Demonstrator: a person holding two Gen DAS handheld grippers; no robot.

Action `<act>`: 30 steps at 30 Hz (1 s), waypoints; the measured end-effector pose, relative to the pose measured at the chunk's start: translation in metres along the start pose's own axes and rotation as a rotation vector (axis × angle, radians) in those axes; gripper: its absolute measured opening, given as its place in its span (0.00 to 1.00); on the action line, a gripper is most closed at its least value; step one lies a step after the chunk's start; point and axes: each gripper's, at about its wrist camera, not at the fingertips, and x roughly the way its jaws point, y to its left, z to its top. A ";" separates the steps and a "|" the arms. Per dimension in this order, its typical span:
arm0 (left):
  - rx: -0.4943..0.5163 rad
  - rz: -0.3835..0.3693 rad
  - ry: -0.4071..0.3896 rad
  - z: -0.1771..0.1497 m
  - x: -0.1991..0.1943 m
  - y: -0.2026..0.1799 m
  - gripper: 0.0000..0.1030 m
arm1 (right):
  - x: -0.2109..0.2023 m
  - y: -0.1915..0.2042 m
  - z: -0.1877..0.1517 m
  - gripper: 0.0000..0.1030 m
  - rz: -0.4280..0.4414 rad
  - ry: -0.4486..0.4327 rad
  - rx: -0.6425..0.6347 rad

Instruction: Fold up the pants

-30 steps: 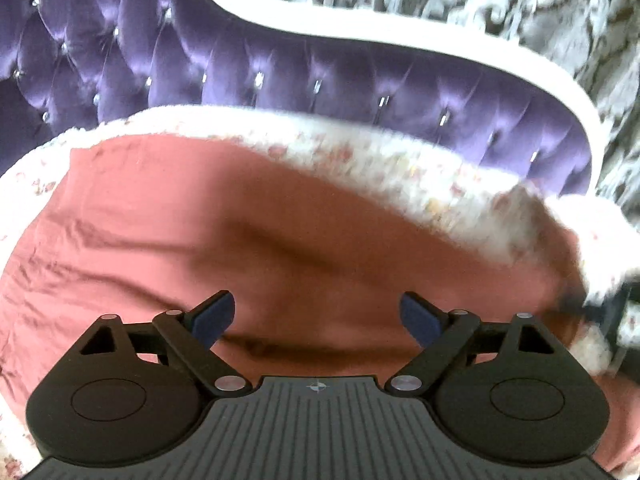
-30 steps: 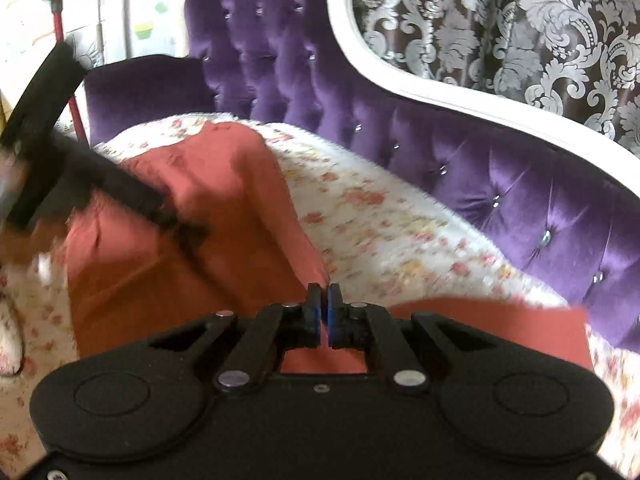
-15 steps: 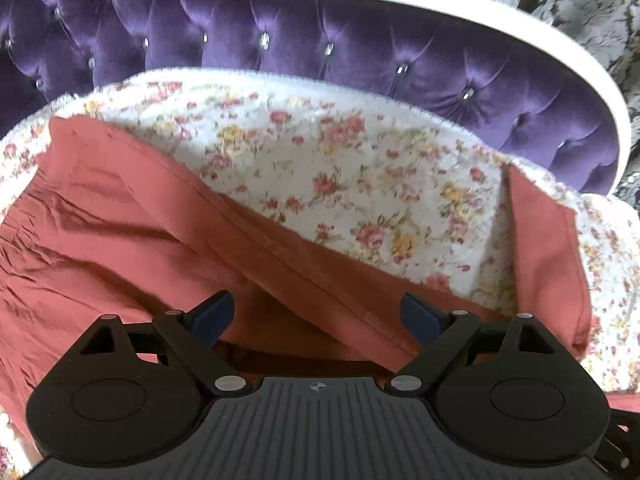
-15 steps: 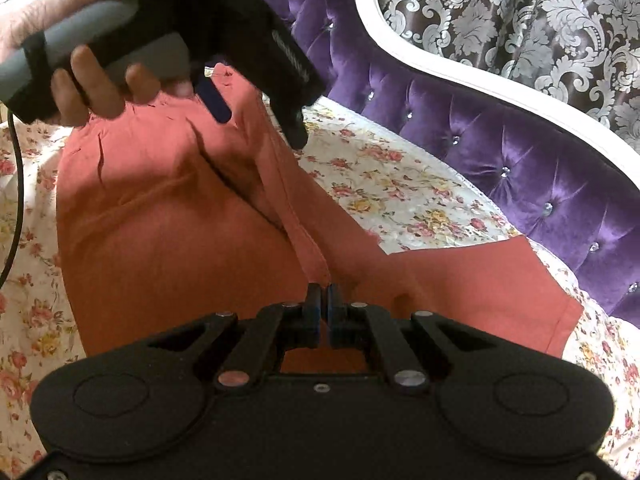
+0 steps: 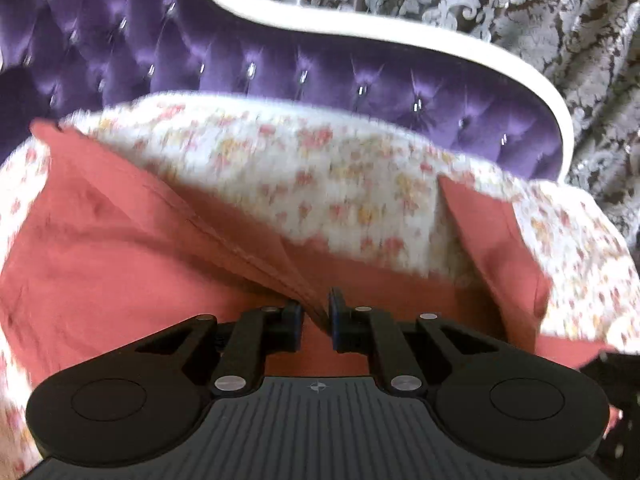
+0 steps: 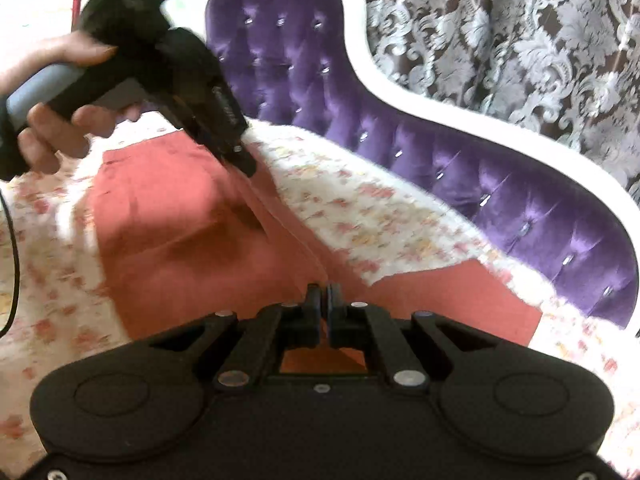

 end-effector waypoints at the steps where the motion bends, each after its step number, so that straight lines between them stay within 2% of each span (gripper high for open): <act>1: -0.006 0.006 0.020 -0.012 0.004 0.004 0.13 | 0.004 0.004 -0.005 0.10 0.012 0.021 0.008; 5: -0.016 0.041 0.118 -0.053 0.042 0.011 0.13 | 0.026 0.011 -0.023 0.15 0.069 0.117 0.045; 7: -0.013 0.056 0.143 -0.064 0.057 0.013 0.13 | 0.024 0.009 -0.023 0.19 0.099 0.122 0.081; 8: -0.002 0.057 0.120 -0.067 0.057 0.011 0.13 | 0.019 0.007 -0.021 0.29 0.104 0.111 0.100; 9: 0.013 0.061 0.109 -0.067 0.055 0.010 0.13 | 0.013 0.005 -0.019 0.45 0.097 0.096 0.118; 11: 0.023 0.064 0.106 -0.065 0.056 0.007 0.13 | 0.003 -0.007 -0.009 0.60 0.059 0.059 0.184; 13: 0.015 0.056 0.107 -0.063 0.057 0.008 0.13 | 0.004 -0.025 0.003 0.61 0.034 0.039 0.266; 17: -0.018 0.041 0.107 -0.067 0.057 0.016 0.13 | 0.041 -0.060 0.031 0.61 -0.106 0.086 0.398; 21: -0.030 0.037 0.098 -0.072 0.056 0.018 0.14 | 0.109 -0.090 0.052 0.60 -0.229 0.187 0.486; 26: -0.056 0.026 0.093 -0.071 0.058 0.021 0.14 | 0.181 -0.104 0.055 0.58 -0.327 0.327 0.507; 28: -0.073 0.015 0.093 -0.071 0.058 0.023 0.14 | 0.201 -0.107 0.049 0.54 -0.348 0.400 0.522; 29: -0.080 0.010 0.094 -0.071 0.057 0.025 0.14 | 0.201 -0.107 0.047 0.54 -0.357 0.386 0.531; 30: -0.086 0.006 0.095 -0.071 0.057 0.026 0.14 | 0.198 -0.109 0.046 0.38 -0.369 0.371 0.535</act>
